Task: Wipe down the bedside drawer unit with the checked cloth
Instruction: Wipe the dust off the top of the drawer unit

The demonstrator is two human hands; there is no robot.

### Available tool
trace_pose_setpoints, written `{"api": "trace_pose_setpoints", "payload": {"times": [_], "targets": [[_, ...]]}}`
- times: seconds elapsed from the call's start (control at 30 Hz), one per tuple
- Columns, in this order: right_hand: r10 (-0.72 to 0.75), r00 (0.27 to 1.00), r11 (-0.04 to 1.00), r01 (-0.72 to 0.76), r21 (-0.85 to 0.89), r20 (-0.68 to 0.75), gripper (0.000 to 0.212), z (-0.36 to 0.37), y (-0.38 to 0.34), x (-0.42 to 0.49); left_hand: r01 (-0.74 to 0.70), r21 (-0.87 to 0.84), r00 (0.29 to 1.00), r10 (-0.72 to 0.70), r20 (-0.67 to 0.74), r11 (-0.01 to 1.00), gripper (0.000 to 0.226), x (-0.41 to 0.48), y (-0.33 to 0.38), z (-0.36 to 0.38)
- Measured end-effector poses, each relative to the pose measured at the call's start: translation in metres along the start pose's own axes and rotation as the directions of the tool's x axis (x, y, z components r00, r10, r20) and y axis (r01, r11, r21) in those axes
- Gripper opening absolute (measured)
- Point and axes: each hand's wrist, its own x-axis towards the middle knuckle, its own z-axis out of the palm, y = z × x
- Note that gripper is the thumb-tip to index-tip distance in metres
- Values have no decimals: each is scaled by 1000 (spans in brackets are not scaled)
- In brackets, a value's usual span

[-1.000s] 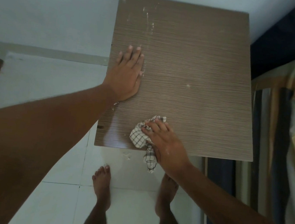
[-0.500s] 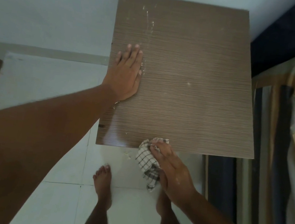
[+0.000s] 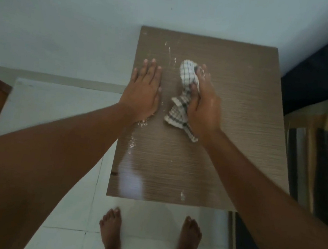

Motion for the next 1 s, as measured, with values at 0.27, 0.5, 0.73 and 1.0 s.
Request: {"api": "trace_pose_setpoints", "payload": {"times": [0.27,0.5,0.73,1.0], "targets": [[-1,986,953,52,-300,168,49,10,-4,147,19,-53,999,-22,-49,998,60,54,-30,-15],[54,954,811,130,-571,294,64,39,-11,169,17,-59,1000,-17,-14,998,59,69,-44,-8],[23,939,829,174,-532,343,61,54,12,161,-5,-46,999,7,47,999,59,70,-57,-5],[-61,935,817,248,-520,350,55,52,16,154,-13,-82,999,17,47,997,57,66,-58,-3]]}}
